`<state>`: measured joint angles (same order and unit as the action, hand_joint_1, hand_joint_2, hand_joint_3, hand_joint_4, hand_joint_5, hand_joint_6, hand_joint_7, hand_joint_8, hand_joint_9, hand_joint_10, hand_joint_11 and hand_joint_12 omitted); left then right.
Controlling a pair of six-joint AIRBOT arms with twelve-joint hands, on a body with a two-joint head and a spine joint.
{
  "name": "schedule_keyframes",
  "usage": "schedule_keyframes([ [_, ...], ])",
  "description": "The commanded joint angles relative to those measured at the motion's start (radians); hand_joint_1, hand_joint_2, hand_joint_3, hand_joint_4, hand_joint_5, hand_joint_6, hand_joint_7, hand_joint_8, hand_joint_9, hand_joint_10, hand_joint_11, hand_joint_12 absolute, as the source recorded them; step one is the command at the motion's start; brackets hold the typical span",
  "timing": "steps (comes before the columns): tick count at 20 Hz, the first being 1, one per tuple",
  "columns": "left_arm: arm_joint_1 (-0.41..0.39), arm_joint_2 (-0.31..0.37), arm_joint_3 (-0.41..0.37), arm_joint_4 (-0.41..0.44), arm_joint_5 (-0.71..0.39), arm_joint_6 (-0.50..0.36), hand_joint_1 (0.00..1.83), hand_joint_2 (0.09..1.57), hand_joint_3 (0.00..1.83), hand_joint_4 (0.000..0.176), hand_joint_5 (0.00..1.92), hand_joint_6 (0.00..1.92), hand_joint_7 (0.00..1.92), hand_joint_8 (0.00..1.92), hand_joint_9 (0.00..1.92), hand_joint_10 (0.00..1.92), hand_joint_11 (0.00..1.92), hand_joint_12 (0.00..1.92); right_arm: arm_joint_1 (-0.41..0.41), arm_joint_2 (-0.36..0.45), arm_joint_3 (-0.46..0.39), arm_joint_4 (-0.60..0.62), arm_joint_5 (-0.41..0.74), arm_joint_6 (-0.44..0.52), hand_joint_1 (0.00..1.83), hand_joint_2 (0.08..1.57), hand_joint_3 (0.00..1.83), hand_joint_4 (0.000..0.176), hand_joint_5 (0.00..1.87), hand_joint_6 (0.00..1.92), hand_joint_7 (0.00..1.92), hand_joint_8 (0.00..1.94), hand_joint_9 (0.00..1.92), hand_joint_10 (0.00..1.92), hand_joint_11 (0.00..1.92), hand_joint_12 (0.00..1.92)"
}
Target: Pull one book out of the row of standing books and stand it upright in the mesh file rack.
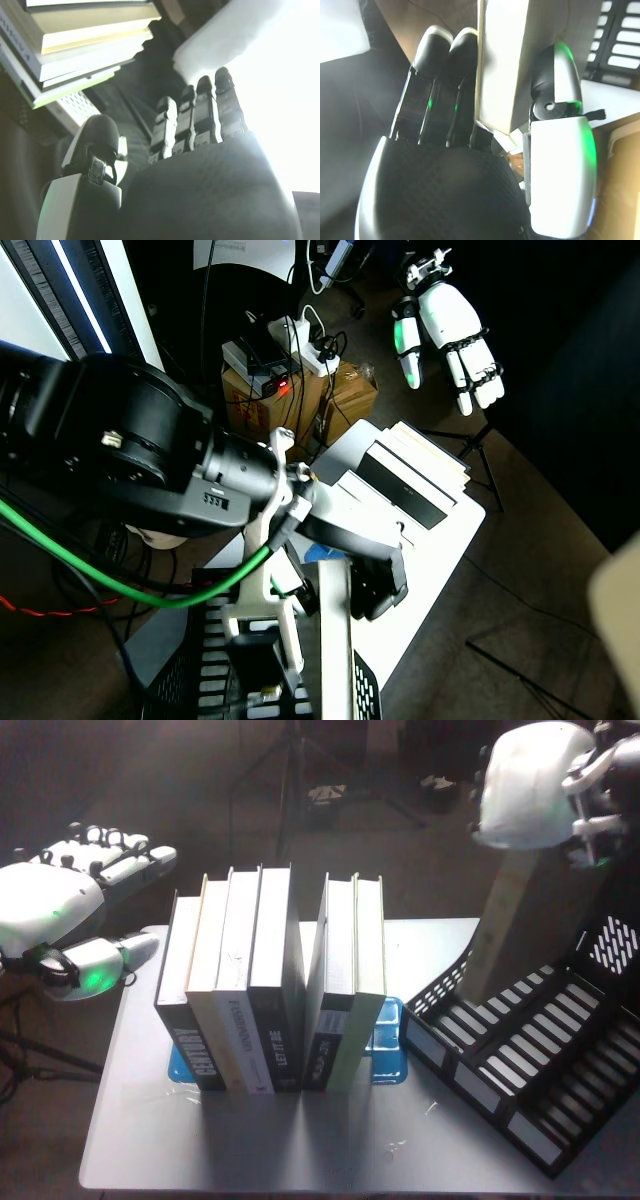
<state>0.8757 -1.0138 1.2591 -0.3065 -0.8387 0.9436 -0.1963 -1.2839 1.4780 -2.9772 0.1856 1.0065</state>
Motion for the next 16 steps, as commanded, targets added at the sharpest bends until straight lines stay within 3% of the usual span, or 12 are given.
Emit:
schedule_keyframes([
  [1, -0.005, 0.001, 0.008, -0.001, -0.135, -0.007, 0.26, 1.48, 0.00, 0.086, 0.08, 0.00, 0.01, 0.00, 0.00, 0.00, 0.00, 0.00, 0.018, 0.012, 0.012, -0.035, -0.096, 0.003, 1.37, 1.15, 0.01, 0.000, 0.83, 1.08, 0.94, 1.05, 0.87, 1.38, 0.65, 1.66],
  [4, -0.005, -0.002, 0.009, 0.013, -0.152, -0.020, 0.36, 1.47, 0.00, 0.061, 0.11, 0.01, 0.03, 0.01, 0.00, 0.00, 0.00, 0.00, 0.017, 0.012, 0.040, -0.035, -0.095, 0.031, 1.37, 1.14, 0.00, 0.000, 0.84, 1.03, 0.98, 0.98, 0.89, 1.38, 0.65, 1.62],
  [5, -0.005, -0.003, 0.009, 0.017, -0.158, -0.023, 0.37, 1.48, 0.00, 0.065, 0.11, 0.01, 0.03, 0.00, 0.00, 0.00, 0.00, 0.00, 0.017, 0.012, 0.047, -0.035, -0.094, 0.039, 1.36, 1.18, 0.01, 0.000, 0.80, 1.12, 0.90, 1.15, 0.76, 1.50, 0.45, 1.71],
  [6, -0.005, -0.005, 0.009, 0.021, -0.162, -0.025, 0.31, 1.49, 0.00, 0.080, 0.08, 0.00, 0.00, 0.00, 0.00, 0.00, 0.00, 0.00, 0.017, 0.012, 0.055, -0.035, -0.094, 0.047, 1.36, 1.17, 0.00, 0.000, 0.80, 1.11, 0.91, 1.13, 0.80, 1.46, 0.54, 1.69],
  [8, -0.005, -0.007, 0.011, 0.024, -0.165, -0.028, 0.27, 1.50, 0.01, 0.081, 0.07, 0.00, 0.00, 0.00, 0.00, 0.00, 0.00, 0.00, 0.016, 0.005, 0.069, -0.035, -0.093, 0.059, 1.36, 1.20, 0.00, 0.000, 0.75, 1.08, 0.84, 1.28, 0.77, 1.54, 0.64, 1.73],
  [9, -0.005, -0.009, 0.012, 0.028, -0.166, -0.031, 0.26, 1.50, 0.01, 0.076, 0.07, 0.00, 0.00, 0.00, 0.00, 0.00, 0.00, 0.00, 0.013, -0.001, 0.075, -0.035, -0.092, 0.062, 1.34, 1.24, 0.01, 0.000, 0.64, 1.25, 0.77, 1.37, 0.70, 1.64, 0.55, 1.82],
  [10, -0.005, -0.010, 0.012, 0.028, -0.167, -0.033, 0.26, 1.50, 0.01, 0.064, 0.08, 0.01, 0.01, 0.00, 0.00, 0.00, 0.00, 0.00, 0.011, -0.005, 0.079, -0.035, -0.092, 0.063, 1.21, 1.26, 0.00, 0.000, 0.62, 1.35, 0.81, 1.41, 0.66, 1.42, 0.44, 1.86],
  [11, -0.005, -0.011, 0.013, 0.029, -0.169, -0.035, 0.23, 1.50, 0.01, 0.076, 0.06, 0.00, 0.00, 0.00, 0.00, 0.00, 0.00, 0.00, 0.006, -0.013, 0.085, -0.035, -0.092, 0.063, 1.31, 1.24, 0.00, 0.000, 0.67, 1.29, 0.81, 1.32, 0.65, 1.59, 0.39, 1.84],
  [13, -0.005, -0.013, 0.014, 0.032, -0.171, -0.037, 0.22, 1.50, 0.00, 0.081, 0.07, 0.00, 0.00, 0.00, 0.00, 0.00, 0.00, 0.00, -0.003, -0.029, 0.096, -0.035, -0.092, 0.063, 1.34, 1.23, 0.00, 0.000, 0.67, 1.24, 0.82, 1.27, 0.74, 1.58, 0.51, 1.71],
  [14, -0.005, -0.013, 0.014, 0.032, -0.173, -0.038, 0.22, 1.50, 0.00, 0.079, 0.07, 0.00, 0.00, 0.00, 0.00, 0.00, 0.00, 0.00, -0.008, -0.040, 0.103, -0.035, -0.093, 0.063, 1.35, 1.22, 0.00, 0.000, 0.67, 1.18, 0.81, 1.31, 0.78, 1.59, 0.59, 1.76],
  [15, -0.005, -0.014, 0.014, 0.033, -0.174, -0.039, 0.24, 1.50, 0.00, 0.065, 0.08, 0.01, 0.01, 0.00, 0.00, 0.00, 0.00, 0.00, -0.011, -0.048, 0.107, -0.035, -0.093, 0.063, 1.26, 1.16, 0.00, 0.000, 0.88, 0.99, 0.95, 1.16, 0.85, 1.19, 0.70, 1.59],
  [16, -0.005, -0.015, 0.015, 0.034, -0.174, -0.039, 0.20, 1.50, 0.00, 0.075, 0.06, 0.01, 0.00, 0.00, 0.00, 0.00, 0.00, 0.00, -0.014, -0.056, 0.113, -0.035, -0.093, 0.063, 1.16, 1.25, 0.00, 0.000, 0.74, 1.35, 0.76, 1.36, 0.67, 1.07, 0.46, 1.64],
])
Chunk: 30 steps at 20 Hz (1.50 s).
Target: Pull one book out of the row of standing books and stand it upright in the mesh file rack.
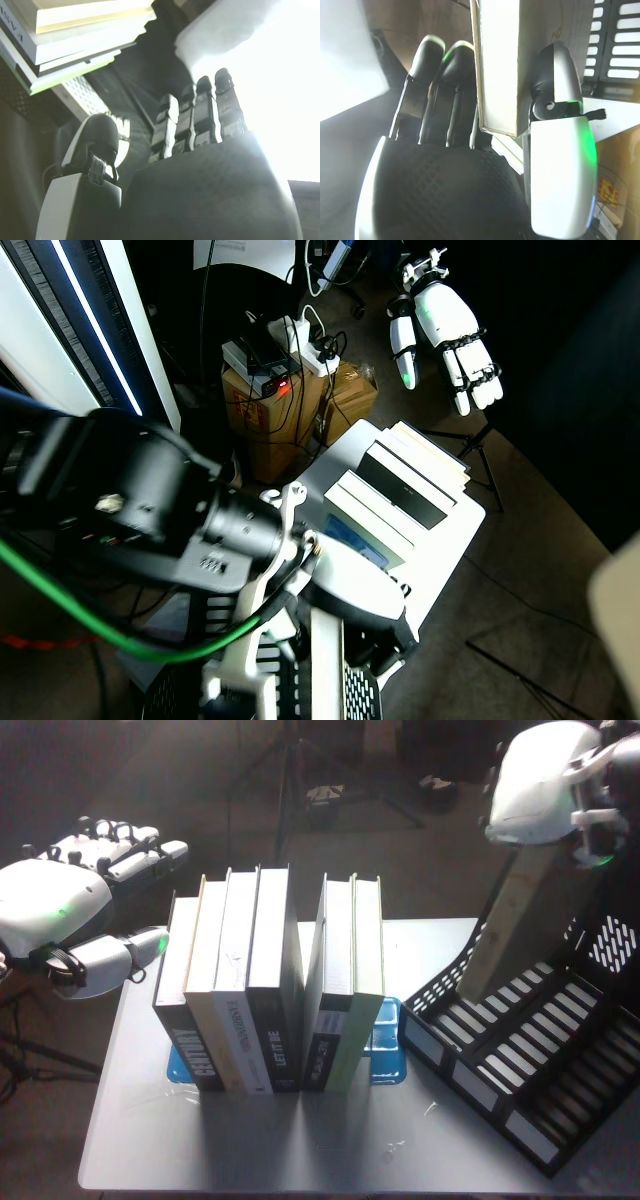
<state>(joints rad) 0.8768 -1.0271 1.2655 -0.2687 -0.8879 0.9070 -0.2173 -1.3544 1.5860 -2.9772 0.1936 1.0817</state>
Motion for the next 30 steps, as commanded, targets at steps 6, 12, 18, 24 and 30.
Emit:
schedule_keyframes([
  [6, -0.007, -0.008, 0.014, 0.001, -0.125, -0.012, 0.26, 1.49, 0.00, 0.073, 0.07, 0.01, 0.01, 0.00, 0.00, 0.00, 0.00, 0.00, -0.016, -0.013, 0.051, -0.035, -0.096, 0.006, 1.05, 1.35, 0.01, 0.000, 0.50, 1.63, 0.68, 1.28, 0.63, 0.67, 0.25, 1.59],
  [12, -0.007, -0.016, 0.021, 0.003, -0.125, -0.019, 0.21, 1.50, 0.00, 0.040, 0.11, 0.00, 0.03, 0.00, 0.00, 0.00, 0.00, 0.00, -0.016, -0.013, 0.071, -0.035, -0.092, 0.044, 1.31, 1.29, 0.00, 0.000, 0.61, 1.42, 0.67, 1.46, 0.58, 1.73, 0.28, 1.78],
  [18, -0.007, -0.018, 0.023, 0.004, -0.126, -0.021, 0.26, 1.49, 0.00, 0.045, 0.11, 0.00, 0.02, 0.00, 0.00, 0.00, 0.00, 0.00, -0.033, -0.014, 0.086, -0.035, -0.082, 0.044, 1.10, 1.26, 0.00, 0.000, 0.29, 0.04, 0.29, 0.01, 0.19, 0.17, 0.00, 1.14],
  [24, -0.006, -0.021, 0.025, 0.004, -0.127, -0.024, 0.26, 1.49, 0.00, 0.046, 0.12, 0.00, 0.03, 0.00, 0.00, 0.00, 0.00, 0.00, -0.040, -0.014, 0.083, -0.035, -0.082, 0.044, 1.10, 1.14, 0.00, 0.000, 0.03, 0.00, 0.06, 0.00, 0.10, 0.02, 0.00, 0.70],
  [30, -0.006, -0.024, 0.027, 0.004, -0.127, -0.028, 0.27, 1.49, 0.00, 0.050, 0.11, 0.00, 0.02, 0.00, 0.00, 0.00, 0.00, 0.00, -0.043, -0.012, 0.079, -0.035, -0.081, 0.044, 1.16, 0.98, 0.00, 0.000, 0.01, 0.00, 0.01, 0.00, 0.03, 0.02, 0.00, 0.21],
])
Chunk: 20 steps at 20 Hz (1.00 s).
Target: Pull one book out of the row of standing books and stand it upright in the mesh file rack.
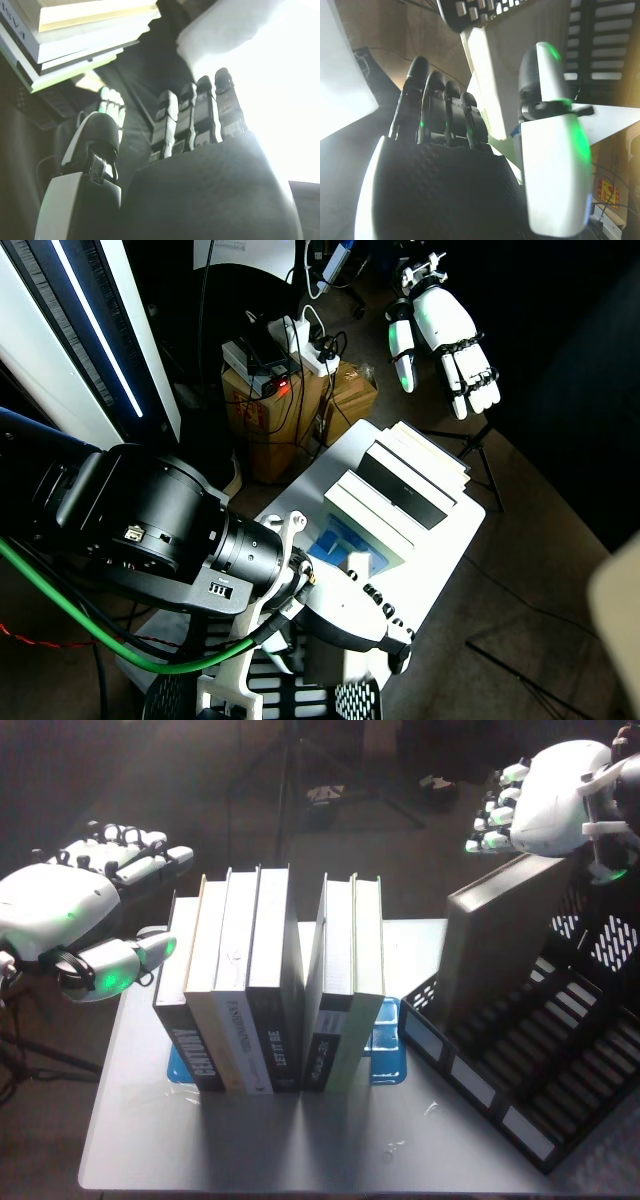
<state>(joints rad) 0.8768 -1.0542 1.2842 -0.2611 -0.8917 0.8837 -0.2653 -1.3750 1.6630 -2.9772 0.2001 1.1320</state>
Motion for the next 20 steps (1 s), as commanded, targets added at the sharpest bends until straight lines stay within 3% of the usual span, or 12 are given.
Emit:
schedule_keyframes([
  [1, -0.006, 0.002, 0.008, -0.004, -0.123, -0.005, 0.28, 1.49, 0.00, 0.048, 0.11, 0.00, 0.03, 0.00, 0.00, 0.00, 0.00, 0.00, 0.005, 0.016, -0.007, -0.035, -0.088, -0.006, 1.12, 1.01, 0.02, 0.000, 0.00, 0.00, 0.00, 0.00, 0.01, 0.00, 0.00, 0.04],
  [6, -0.002, 0.002, 0.005, -0.008, -0.125, -0.013, 0.28, 1.49, 0.00, 0.044, 0.10, 0.00, 0.02, 0.00, 0.00, 0.00, 0.00, 0.00, 0.006, 0.091, -0.114, -0.035, -0.114, -0.006, 1.13, 1.00, 0.01, 0.000, 0.00, 0.00, 0.00, 0.00, 0.00, 0.00, 0.00, 0.00],
  [7, 0.000, 0.002, 0.003, -0.010, -0.127, -0.013, 0.31, 1.49, 0.00, 0.060, 0.08, 0.00, 0.00, 0.00, 0.00, 0.00, 0.00, 0.00, 0.006, 0.105, -0.140, -0.035, -0.121, -0.006, 0.91, 1.04, 0.03, 0.000, 0.00, 0.00, 0.00, 0.00, 0.00, 0.00, 0.00, 0.00],
  [9, 0.005, 0.004, -0.002, -0.014, -0.131, -0.013, 0.32, 1.49, 0.00, 0.058, 0.08, 0.00, 0.00, 0.00, 0.00, 0.00, 0.00, 0.00, 0.006, 0.123, -0.178, -0.035, -0.137, -0.006, 0.83, 1.06, 0.04, 0.000, 0.00, 0.00, 0.00, 0.00, 0.00, 0.00, 0.00, 0.00],
  [10, 0.011, 0.004, -0.005, -0.020, -0.135, -0.013, 0.25, 1.50, 0.01, 0.044, 0.05, 0.01, 0.00, 0.00, 0.00, 0.00, 0.00, 0.00, 0.006, 0.135, -0.206, -0.035, -0.146, -0.006, 0.72, 1.07, 0.03, 0.000, 0.00, 0.00, 0.00, 0.00, 0.00, 0.00, 0.00, 0.00],
  [11, 0.016, 0.004, -0.008, -0.026, -0.138, -0.013, 0.24, 1.51, 0.01, 0.041, 0.05, 0.01, 0.00, 0.00, 0.00, 0.00, 0.00, 0.00, 0.006, 0.145, -0.229, -0.035, -0.152, -0.006, 0.69, 1.07, 0.03, 0.000, 0.00, 0.00, 0.00, 0.00, 0.00, 0.00, 0.00, 0.00],
  [13, 0.032, 0.005, -0.014, -0.040, -0.148, -0.017, 0.30, 1.49, 0.00, 0.059, 0.08, 0.01, 0.00, 0.00, 0.00, 0.00, 0.00, 0.00, 0.006, 0.161, -0.280, -0.035, -0.169, -0.006, 0.81, 1.09, 0.03, 0.000, 0.00, 0.00, 0.00, 0.00, 0.00, 0.00, 0.00, 0.00],
  [15, 0.048, 0.010, -0.022, -0.055, -0.160, -0.021, 0.30, 1.49, 0.00, 0.059, 0.08, 0.01, 0.00, 0.00, 0.00, 0.00, 0.00, 0.00, 0.006, 0.164, -0.328, -0.035, -0.181, -0.019, 0.82, 1.09, 0.03, 0.000, 0.00, 0.00, 0.00, 0.00, 0.00, 0.00, 0.00, 0.00],
  [17, 0.065, 0.016, -0.031, -0.071, -0.172, -0.021, 0.29, 1.49, 0.00, 0.071, 0.07, 0.00, 0.00, 0.00, 0.00, 0.00, 0.00, 0.00, 0.006, 0.173, -0.363, -0.035, -0.192, -0.025, 0.81, 1.10, 0.03, 0.000, 0.00, 0.00, 0.00, 0.00, 0.00, 0.00, 0.00, 0.00],
  [19, 0.079, 0.021, -0.039, -0.085, -0.181, -0.021, 0.33, 1.47, 0.00, 0.080, 0.07, 0.01, 0.00, 0.00, 0.00, 0.00, 0.00, 0.00, 0.007, 0.195, -0.417, -0.035, -0.197, -0.025, 0.63, 1.09, 0.03, 0.000, 0.00, 0.00, 0.00, 0.00, 0.00, 0.00, 0.00, 0.00],
  [20, 0.082, 0.023, -0.043, -0.090, -0.184, -0.021, 0.36, 1.47, 0.00, 0.081, 0.07, 0.00, 0.00, 0.00, 0.00, 0.00, 0.00, 0.00, 0.010, 0.211, -0.447, -0.035, -0.201, -0.025, 0.40, 1.12, 0.03, 0.000, 0.00, 0.00, 0.00, 0.00, 0.00, 0.00, 0.03, 0.02],
])
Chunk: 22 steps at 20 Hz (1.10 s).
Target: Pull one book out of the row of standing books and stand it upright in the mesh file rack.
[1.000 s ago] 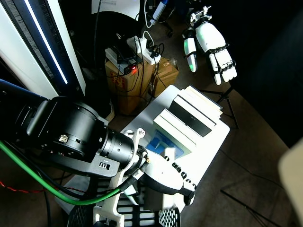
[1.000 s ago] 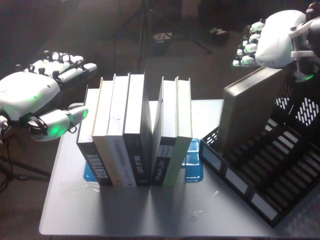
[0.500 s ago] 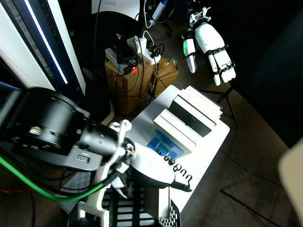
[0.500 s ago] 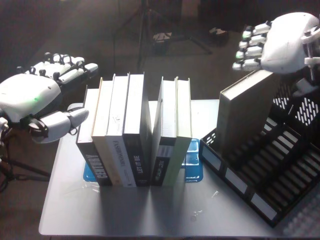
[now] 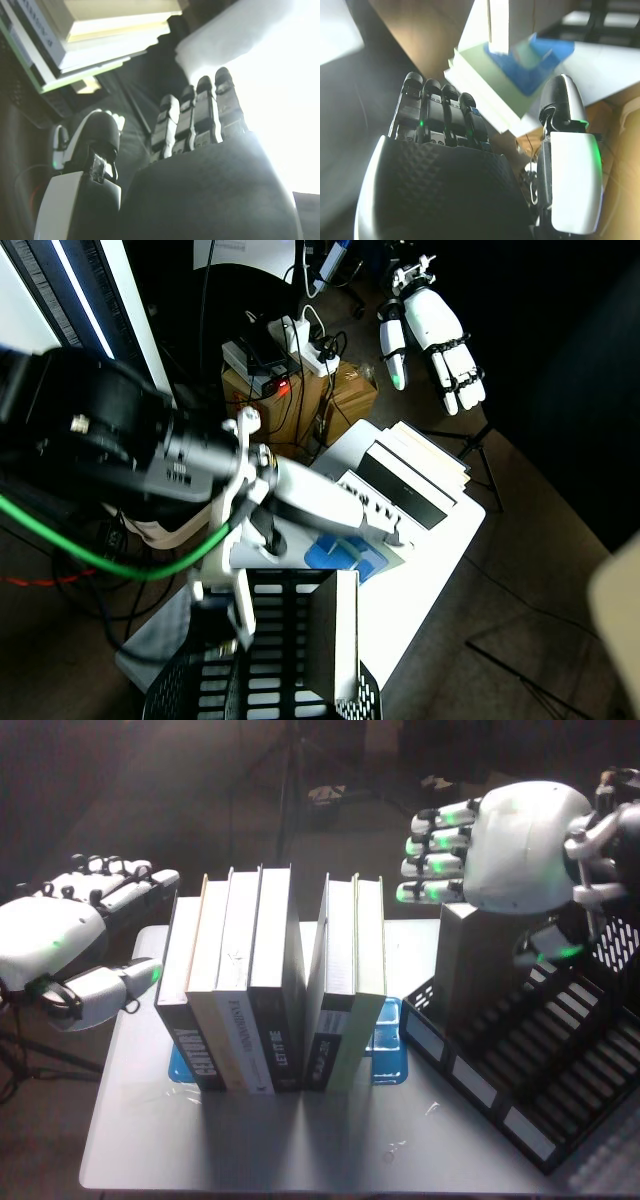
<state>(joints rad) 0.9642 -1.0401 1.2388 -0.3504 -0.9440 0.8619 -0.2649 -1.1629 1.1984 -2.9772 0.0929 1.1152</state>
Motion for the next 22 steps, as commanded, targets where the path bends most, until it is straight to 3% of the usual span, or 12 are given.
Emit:
schedule_keyframes([
  [1, -0.003, 0.010, 0.000, -0.006, -0.134, 0.001, 0.38, 1.46, 0.00, 0.077, 0.08, 0.00, 0.00, 0.00, 0.00, 0.00, 0.00, 0.00, 0.009, 0.015, -0.012, -0.035, -0.118, -0.005, 0.36, 1.12, 0.03, 0.000, 0.00, 0.00, 0.00, 0.00, 0.00, 0.00, 0.01, 0.00],
  [6, 0.017, 0.027, -0.017, -0.027, -0.155, 0.001, 0.39, 1.47, 0.00, 0.081, 0.07, 0.00, 0.00, 0.00, 0.00, 0.00, 0.00, 0.00, 0.005, 0.080, -0.122, -0.035, -0.269, 0.011, 0.35, 1.08, 0.00, 0.000, 0.00, 0.00, 0.00, 0.00, 0.00, 0.00, 0.00, 0.00],
  [7, 0.023, 0.034, -0.024, -0.029, -0.167, 0.001, 0.43, 1.46, 0.00, 0.025, 0.12, 0.02, 0.04, 0.01, 0.00, 0.00, 0.00, 0.00, 0.002, 0.099, -0.143, -0.035, -0.303, 0.011, 0.30, 1.07, 0.00, 0.000, 0.00, 0.00, 0.00, 0.00, 0.00, 0.00, 0.00, 0.00],
  [8, 0.027, 0.039, -0.031, -0.031, -0.177, 0.001, 0.44, 1.46, 0.00, 0.014, 0.13, 0.02, 0.04, 0.01, 0.00, 0.00, 0.00, 0.00, -0.002, 0.116, -0.160, -0.035, -0.327, 0.012, 0.06, 1.22, 0.03, 0.000, 0.00, 0.00, 0.00, 0.00, 0.00, 0.00, 0.00, 0.59],
  [9, 0.030, 0.043, -0.038, -0.031, -0.189, 0.000, 0.40, 1.47, 0.00, 0.030, 0.11, 0.01, 0.02, 0.00, 0.00, 0.00, 0.00, 0.00, -0.009, 0.134, -0.179, -0.035, -0.350, 0.013, 0.01, 1.13, 0.00, 0.020, 0.00, 0.00, 0.00, 0.00, 0.00, 0.00, 0.00, 0.51],
  [10, 0.031, 0.046, -0.044, -0.024, -0.199, -0.002, 0.37, 1.46, 0.00, 0.038, 0.09, 0.00, 0.02, 0.00, 0.00, 0.00, 0.00, 0.00, -0.020, 0.153, -0.197, -0.035, -0.373, 0.014, 0.07, 1.16, 0.01, 0.074, 0.00, 0.00, 0.00, 0.00, 0.00, 0.00, 0.00, 0.10],
  [11, 0.030, 0.048, -0.047, -0.013, -0.210, -0.010, 0.37, 1.46, 0.00, 0.038, 0.09, 0.00, 0.02, 0.00, 0.00, 0.00, 0.00, 0.00, -0.033, 0.174, -0.215, -0.035, -0.394, 0.016, 0.07, 1.16, 0.01, 0.074, 0.00, 0.00, 0.00, 0.00, 0.00, 0.00, 0.00, 0.10],
  [13, 0.024, 0.054, -0.055, 0.016, -0.226, -0.025, 0.25, 1.44, 0.00, 0.062, 0.03, 0.00, 0.00, 0.00, 0.00, 0.00, 0.00, 0.00, -0.052, 0.204, -0.245, -0.035, -0.426, 0.017, 0.07, 1.20, 0.02, 0.000, 0.00, 0.00, 0.00, 0.00, 0.00, 0.00, 0.00, 0.00],
  [15, 0.006, 0.057, -0.062, 0.056, -0.236, -0.041, 0.23, 1.42, 0.00, 0.091, 0.00, 0.00, 0.00, 0.00, 0.00, 0.00, 0.00, 0.00, -0.077, 0.226, -0.270, -0.035, -0.446, 0.023, 0.00, 1.20, 0.02, 0.000, 0.00, 0.00, 0.00, 0.00, 0.00, 0.00, 0.00, 0.00],
  [19, -0.029, 0.060, -0.073, 0.141, -0.261, -0.070, 0.13, 1.38, 0.00, 0.089, 0.00, 0.00, 0.00, 0.00, 0.00, 0.00, 0.00, 0.00, -0.156, 0.275, -0.312, -0.035, -0.577, 0.121, 0.02, 1.26, 0.04, 0.016, 0.00, 0.00, 0.00, 0.00, 0.00, 0.00, 0.00, 0.00],
  [20, -0.039, 0.060, -0.074, 0.164, -0.261, -0.078, 0.13, 1.38, 0.00, 0.081, 0.00, 0.00, 0.00, 0.00, 0.00, 0.00, 0.00, 0.00, -0.176, 0.293, -0.320, -0.035, -0.611, 0.157, 0.06, 1.26, 0.03, 0.059, 0.00, 0.00, 0.00, 0.00, 0.00, 0.00, 0.00, 0.00],
  [22, -0.066, 0.059, -0.076, 0.203, -0.248, -0.081, 0.14, 1.38, 0.00, 0.073, 0.00, 0.00, 0.00, 0.00, 0.00, 0.00, 0.00, 0.00, -0.222, 0.322, -0.340, -0.035, -0.687, 0.221, 0.05, 1.26, 0.03, 0.033, 0.00, 0.00, 0.00, 0.00, 0.00, 0.00, 0.00, 0.00],
])
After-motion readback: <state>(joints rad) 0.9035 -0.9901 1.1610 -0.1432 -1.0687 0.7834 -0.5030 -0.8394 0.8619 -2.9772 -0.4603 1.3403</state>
